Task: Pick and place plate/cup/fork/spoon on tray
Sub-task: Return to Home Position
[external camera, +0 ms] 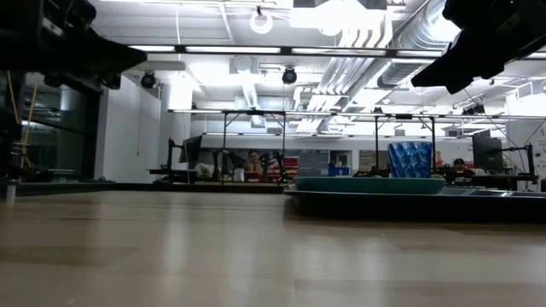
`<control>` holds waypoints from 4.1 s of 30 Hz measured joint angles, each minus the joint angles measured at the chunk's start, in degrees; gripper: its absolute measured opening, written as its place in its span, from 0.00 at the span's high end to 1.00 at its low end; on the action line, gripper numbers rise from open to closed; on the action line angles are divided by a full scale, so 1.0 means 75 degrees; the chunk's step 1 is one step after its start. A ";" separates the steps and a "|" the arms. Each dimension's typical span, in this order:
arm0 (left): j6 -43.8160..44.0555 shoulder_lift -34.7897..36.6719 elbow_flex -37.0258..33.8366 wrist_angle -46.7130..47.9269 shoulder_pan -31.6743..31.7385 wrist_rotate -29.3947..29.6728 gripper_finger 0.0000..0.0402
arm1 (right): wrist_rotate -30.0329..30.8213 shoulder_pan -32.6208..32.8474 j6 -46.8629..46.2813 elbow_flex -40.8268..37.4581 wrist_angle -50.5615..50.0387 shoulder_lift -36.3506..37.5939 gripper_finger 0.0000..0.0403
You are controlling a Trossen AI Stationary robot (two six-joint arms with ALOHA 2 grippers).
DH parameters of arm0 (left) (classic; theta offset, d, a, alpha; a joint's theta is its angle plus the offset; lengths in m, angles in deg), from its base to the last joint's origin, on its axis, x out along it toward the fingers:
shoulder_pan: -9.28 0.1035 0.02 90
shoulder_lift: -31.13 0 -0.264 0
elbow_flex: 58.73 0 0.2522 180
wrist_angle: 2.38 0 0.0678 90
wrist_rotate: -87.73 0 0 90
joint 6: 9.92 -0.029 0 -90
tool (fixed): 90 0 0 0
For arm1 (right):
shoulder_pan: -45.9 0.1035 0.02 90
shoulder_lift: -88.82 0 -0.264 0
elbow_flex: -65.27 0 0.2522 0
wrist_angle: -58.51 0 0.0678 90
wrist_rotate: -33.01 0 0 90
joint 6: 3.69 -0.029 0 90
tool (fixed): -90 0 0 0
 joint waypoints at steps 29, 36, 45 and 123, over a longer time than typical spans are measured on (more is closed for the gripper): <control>-0.0027 0.1513 -0.0413 0.1148 0.0000 -0.0274 1.00 | -0.3342 -0.2206 0.1613 -0.1029 0.2314 0.1496 1.00; -0.0027 0.1513 -0.0413 0.1145 0.0000 -0.0277 1.00 | -0.4372 -0.3646 0.1400 -0.1683 0.2312 0.2312 1.00; -0.0024 0.1513 -0.0413 0.1145 0.0000 -0.0277 1.00 | -0.4330 -0.3631 0.1277 -0.1711 0.0809 0.3987 1.00; -0.0021 0.1519 -0.0410 0.1135 -0.0003 -0.0277 1.00 | -0.3194 -0.2381 0.0751 -0.2722 0.0868 0.5380 1.00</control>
